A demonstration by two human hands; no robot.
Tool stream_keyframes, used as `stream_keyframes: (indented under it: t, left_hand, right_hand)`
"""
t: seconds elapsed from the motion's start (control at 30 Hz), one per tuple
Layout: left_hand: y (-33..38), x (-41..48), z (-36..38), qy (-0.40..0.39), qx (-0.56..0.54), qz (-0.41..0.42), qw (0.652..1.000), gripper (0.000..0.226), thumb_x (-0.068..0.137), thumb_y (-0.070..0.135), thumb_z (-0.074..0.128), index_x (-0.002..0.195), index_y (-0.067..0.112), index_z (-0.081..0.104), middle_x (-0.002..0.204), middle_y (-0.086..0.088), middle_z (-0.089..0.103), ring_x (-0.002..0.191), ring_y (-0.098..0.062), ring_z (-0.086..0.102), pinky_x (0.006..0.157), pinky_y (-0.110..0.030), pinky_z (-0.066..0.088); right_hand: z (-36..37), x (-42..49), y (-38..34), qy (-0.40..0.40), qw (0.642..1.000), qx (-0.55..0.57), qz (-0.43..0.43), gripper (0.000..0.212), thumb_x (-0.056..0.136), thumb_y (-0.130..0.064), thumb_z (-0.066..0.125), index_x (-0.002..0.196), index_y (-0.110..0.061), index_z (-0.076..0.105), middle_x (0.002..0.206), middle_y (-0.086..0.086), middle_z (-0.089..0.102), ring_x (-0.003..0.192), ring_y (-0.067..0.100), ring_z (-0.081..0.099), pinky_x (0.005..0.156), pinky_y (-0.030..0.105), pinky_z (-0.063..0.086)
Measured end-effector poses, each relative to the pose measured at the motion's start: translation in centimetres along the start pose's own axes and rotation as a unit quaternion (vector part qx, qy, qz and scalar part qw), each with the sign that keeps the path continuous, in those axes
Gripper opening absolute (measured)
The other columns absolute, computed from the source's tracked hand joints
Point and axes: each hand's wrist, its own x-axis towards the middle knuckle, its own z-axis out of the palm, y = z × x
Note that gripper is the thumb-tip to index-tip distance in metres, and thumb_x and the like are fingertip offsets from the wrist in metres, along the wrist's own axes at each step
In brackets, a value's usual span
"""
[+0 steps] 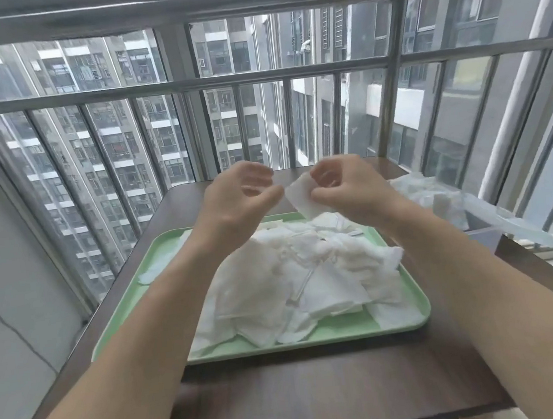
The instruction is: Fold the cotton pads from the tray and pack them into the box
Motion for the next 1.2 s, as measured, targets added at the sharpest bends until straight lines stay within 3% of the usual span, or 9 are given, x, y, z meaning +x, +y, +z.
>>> stream_keyframes:
  t: [0.1,0.2,0.33,0.47,0.63,0.77,0.93,1.1,1.2]
  left_hand:
    - [0.6,-1.0,0.0,-0.036,-0.118,-0.012,0.992,0.054,0.073,0.039,0.085,0.119,0.020,0.063,0.107,0.004,0.074,0.099,-0.009,0.072,0.087,-0.031,0.058]
    - [0.9,-1.6,0.5,-0.011,-0.201,-0.029,0.979,0.036,0.077,0.022,0.083,0.108,0.016,0.068,0.098,-0.005,0.077,0.092,-0.019,0.075,0.081,-0.034,0.061]
    - [0.3,-2.0,0.7,0.040,-0.225,-0.080,0.970,0.009,0.087,0.008,0.076,0.092,0.013,0.071,0.089,-0.007,0.075,0.085,-0.024,0.073,0.084,-0.046,0.059]
    - [0.1,-2.2,0.3,0.051,-0.243,-0.115,0.962,0.009,0.090,0.007,0.070,0.086,0.015,0.069,0.083,-0.002,0.071,0.078,-0.019,0.068,0.072,-0.034,0.058]
    - [-0.1,-2.4,0.7,0.057,-0.223,-0.122,0.965,0.004,0.089,0.011,0.071,0.090,0.015,0.071,0.090,-0.005,0.071,0.080,-0.018,0.069,0.060,-0.024,0.055]
    - [-0.1,-2.5,0.9,0.062,-0.216,-0.113,0.968,0.004,0.091,0.011,0.070,0.090,0.015,0.069,0.088,-0.004,0.071,0.078,-0.016,0.068,0.059,-0.023,0.053]
    - [-0.2,-2.5,0.7,0.081,-0.212,-0.115,0.967,0.003,0.093,0.011,0.070,0.093,0.014,0.071,0.095,-0.008,0.072,0.083,-0.018,0.070,0.064,-0.023,0.057]
    - [-0.1,-2.7,0.9,0.068,-0.208,-0.111,0.969,0.005,0.092,0.013,0.071,0.095,0.010,0.073,0.097,-0.013,0.074,0.078,-0.016,0.070,0.062,-0.023,0.057]
    - [0.3,-2.9,1.4,0.054,-0.214,-0.096,0.971,0.006,0.092,0.013,0.071,0.096,0.009,0.074,0.092,-0.011,0.076,0.077,-0.017,0.070,0.063,-0.025,0.058]
  right_hand:
    - [0.2,-0.6,-0.2,-0.030,0.969,0.245,0.024,0.011,0.086,0.003,0.069,0.093,-0.006,0.066,0.094,0.021,0.072,0.084,0.025,0.067,0.080,0.042,0.054]
    - [0.7,-1.1,0.0,-0.064,0.942,0.329,0.021,0.019,0.084,-0.005,0.076,0.099,-0.002,0.065,0.100,0.026,0.071,0.089,0.030,0.069,0.085,0.044,0.055]
    - [1.3,-0.9,0.8,-0.034,0.981,0.188,-0.024,0.008,0.093,-0.012,0.068,0.101,-0.011,0.068,0.088,0.004,0.074,0.075,0.013,0.066,0.068,0.025,0.053]
    - [2.1,-1.5,2.1,-0.096,0.984,-0.108,-0.107,0.046,0.086,0.002,0.056,0.104,-0.038,0.068,0.093,-0.020,0.072,0.085,0.000,0.063,0.072,0.010,0.042]
    - [2.2,-1.9,2.8,-0.150,0.976,-0.140,-0.073,0.044,0.084,-0.015,0.066,0.105,-0.052,0.056,0.097,-0.024,0.067,0.088,0.000,0.059,0.082,0.022,0.050]
    - [1.8,-1.9,2.8,-0.129,0.982,-0.116,-0.071,0.038,0.081,-0.015,0.068,0.108,-0.041,0.067,0.090,-0.016,0.064,0.072,0.003,0.055,0.072,0.020,0.049]
    - [1.1,-1.6,2.6,-0.072,0.995,0.016,-0.072,0.022,0.068,-0.018,0.061,0.079,0.000,0.063,0.068,0.002,0.049,0.064,0.015,0.040,0.062,0.033,0.034]
    - [0.5,-1.7,1.9,-0.106,0.944,0.311,-0.017,0.009,0.079,-0.004,0.069,0.087,-0.008,0.071,0.079,0.009,0.059,0.067,0.019,0.043,0.058,0.026,0.036]
    - [0.6,-1.8,1.9,-0.151,0.927,0.342,-0.022,0.010,0.081,-0.010,0.077,0.091,-0.012,0.076,0.080,0.006,0.065,0.070,0.023,0.043,0.056,0.023,0.037]
